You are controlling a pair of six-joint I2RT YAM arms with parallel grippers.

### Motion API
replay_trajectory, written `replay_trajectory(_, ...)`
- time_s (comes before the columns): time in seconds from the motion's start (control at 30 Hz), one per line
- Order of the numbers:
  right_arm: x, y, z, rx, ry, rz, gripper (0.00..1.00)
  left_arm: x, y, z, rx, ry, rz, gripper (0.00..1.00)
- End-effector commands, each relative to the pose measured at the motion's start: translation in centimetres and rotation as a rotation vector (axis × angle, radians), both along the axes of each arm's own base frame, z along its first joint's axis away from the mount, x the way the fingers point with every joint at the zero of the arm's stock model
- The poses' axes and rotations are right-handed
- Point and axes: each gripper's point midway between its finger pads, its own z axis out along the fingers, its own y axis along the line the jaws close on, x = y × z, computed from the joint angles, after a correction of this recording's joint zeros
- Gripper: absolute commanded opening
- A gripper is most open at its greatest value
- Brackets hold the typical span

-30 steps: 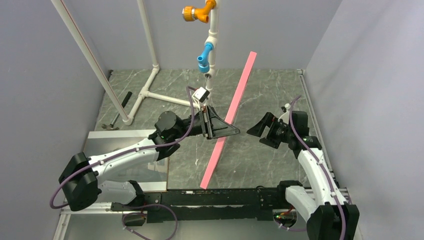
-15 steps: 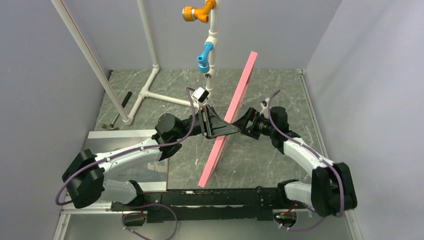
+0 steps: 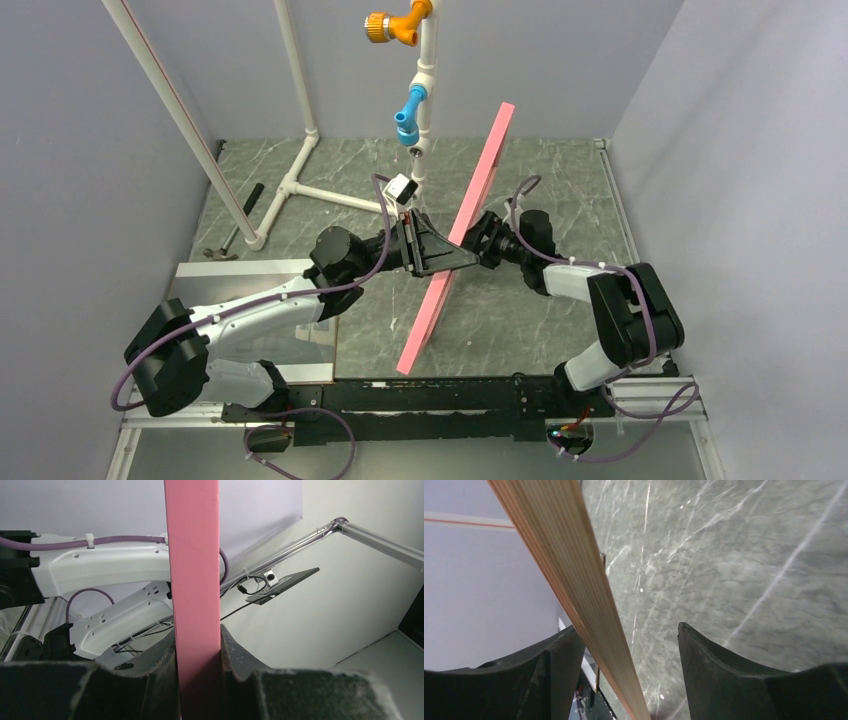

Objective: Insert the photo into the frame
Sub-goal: Turn over the photo frame at the center of the board.

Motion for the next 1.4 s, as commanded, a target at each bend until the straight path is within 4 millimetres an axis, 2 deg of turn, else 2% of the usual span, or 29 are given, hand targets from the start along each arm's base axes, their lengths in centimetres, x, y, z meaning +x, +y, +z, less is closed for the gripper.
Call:
replay_trajectory(0.0,0.9,2.7,3.7,0.086,-0.150,0.070,0.68,-0.5,-0.4,-0.6,0.019,-0.040,-0.029,0.00)
replay_trajectory(0.07,0.7,2.9,3.9,0.101,-0.157,0.074,0.57,-0.4,-0.4,-0.6,0.015,-0.036,-0.033,0.00)
replay_trajectory(0.2,0.3,2.7,3.8,0.103,-0.147,0.072,0.21,-0.4,-0.4,-0.7,0.017,-0.036,-0.030,0.00)
replay_trajectory(0.3,0.2,2.4,3.8,0.074,-0.148,0.060,0.01,-0.3,-0.5,-1.3,0.051,-0.034,-0.017,0.00)
replay_trajectory(0.37,0.3,1.9,3.8,0.029,-0.143,0.045,0.00,-0.1,-0.4,-1.7,0.078,-0.034,0.002,0.05)
replay_trajectory(0.43,0.3,1.3,3.7,-0.029,-0.133,0.027,0.00,0.0,-0.3,-2.1,0.108,-0.036,0.024,0.15)
replay_trajectory(0.6,-0.2,-0.7,3.7,-0.167,-0.102,-0.016,0.00,0.7,-0.2,-3.8,0.250,-0.064,0.085,0.53)
replay_trajectory(0.8,-2.2,-3.3,2.6,-0.292,0.000,-0.055,0.00,1.4,0.8,-5.6,0.441,-0.102,0.158,0.75)
replay_trajectory(0.9,-3.2,-4.7,2.1,-0.336,0.043,-0.077,0.00,2.2,1.8,-6.2,0.548,-0.145,0.224,0.79)
replay_trajectory(1.0,-4.2,-6.0,1.9,-0.377,0.081,-0.092,0.00,2.9,3.4,-8.0,0.688,-0.160,0.290,0.81)
replay_trajectory(1.1,-4.9,-7.1,1.9,-0.416,0.100,-0.112,0.00,3.4,4.6,-8.9,0.759,-0.168,0.339,0.81)
replay_trajectory(1.23,-5.6,-8.8,1.3,-0.453,0.149,-0.154,0.00,3.4,4.9,-10.7,0.805,-0.154,0.330,0.80)
replay_trajectory(1.37,-6.2,-10.4,0.6,-0.466,0.195,-0.197,0.00,3.5,5.2,-13.5,0.898,-0.132,0.317,0.79)
